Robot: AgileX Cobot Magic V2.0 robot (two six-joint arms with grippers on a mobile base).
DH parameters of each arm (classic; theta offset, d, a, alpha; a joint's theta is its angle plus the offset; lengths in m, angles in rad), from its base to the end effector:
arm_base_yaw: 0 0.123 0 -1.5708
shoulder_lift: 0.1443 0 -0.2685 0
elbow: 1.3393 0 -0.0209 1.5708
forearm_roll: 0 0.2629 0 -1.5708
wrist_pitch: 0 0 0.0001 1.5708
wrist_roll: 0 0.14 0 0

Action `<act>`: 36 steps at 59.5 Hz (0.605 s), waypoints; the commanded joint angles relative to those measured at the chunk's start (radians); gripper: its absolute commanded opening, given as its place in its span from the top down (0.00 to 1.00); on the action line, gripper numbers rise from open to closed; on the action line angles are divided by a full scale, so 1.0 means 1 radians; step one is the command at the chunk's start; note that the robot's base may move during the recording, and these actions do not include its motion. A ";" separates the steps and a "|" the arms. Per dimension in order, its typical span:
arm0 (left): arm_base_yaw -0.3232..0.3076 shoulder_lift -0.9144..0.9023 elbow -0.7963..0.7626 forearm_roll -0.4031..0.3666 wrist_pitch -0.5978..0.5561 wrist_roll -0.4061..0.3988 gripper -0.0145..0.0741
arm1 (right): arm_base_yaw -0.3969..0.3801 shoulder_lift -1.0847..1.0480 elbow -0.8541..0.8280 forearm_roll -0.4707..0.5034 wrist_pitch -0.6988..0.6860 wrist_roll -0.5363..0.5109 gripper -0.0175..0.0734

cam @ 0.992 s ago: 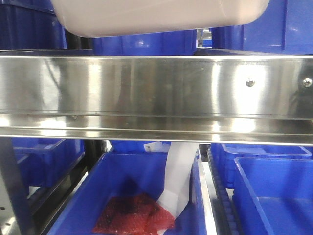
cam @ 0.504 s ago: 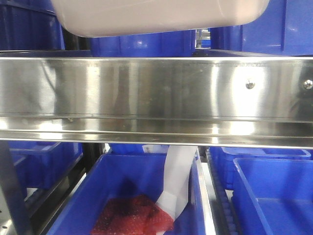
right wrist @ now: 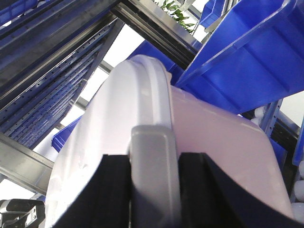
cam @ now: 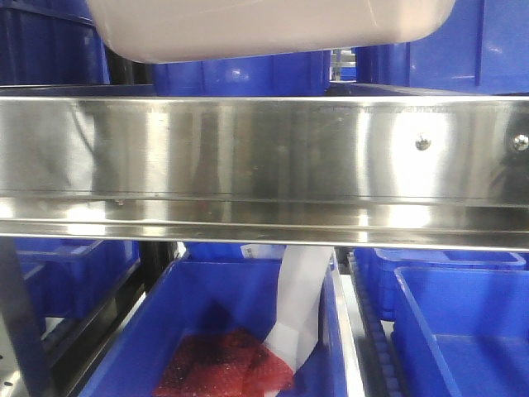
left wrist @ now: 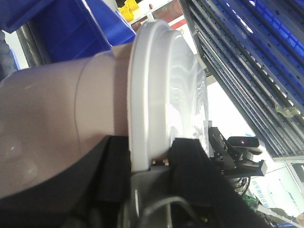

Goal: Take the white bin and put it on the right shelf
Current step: 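Move the held bin forward over the upper shelf with both grippers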

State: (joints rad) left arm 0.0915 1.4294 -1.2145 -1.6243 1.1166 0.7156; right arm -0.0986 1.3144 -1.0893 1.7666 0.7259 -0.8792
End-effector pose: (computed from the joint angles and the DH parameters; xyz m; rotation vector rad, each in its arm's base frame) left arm 0.3360 -0.0954 0.3776 0.0262 1.8164 -1.5237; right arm 0.3467 0.0574 0.3779 0.2662 1.6570 1.1980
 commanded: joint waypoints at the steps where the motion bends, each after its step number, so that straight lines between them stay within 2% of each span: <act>1: -0.028 -0.042 -0.036 -0.085 0.206 0.019 0.97 | 0.013 -0.038 -0.043 0.124 0.113 -0.006 0.74; 15: -0.028 -0.042 -0.041 -0.091 0.156 0.019 0.97 | 0.016 -0.037 -0.043 0.124 0.147 -0.006 0.74; 36: -0.022 -0.042 -0.124 0.045 -0.087 0.019 0.97 | 0.141 0.099 -0.106 0.124 0.155 -0.008 0.74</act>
State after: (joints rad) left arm 0.0973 1.4294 -1.2940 -1.5412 0.9910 0.7051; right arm -0.0163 1.4128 -1.1358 1.7942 0.6892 -0.8792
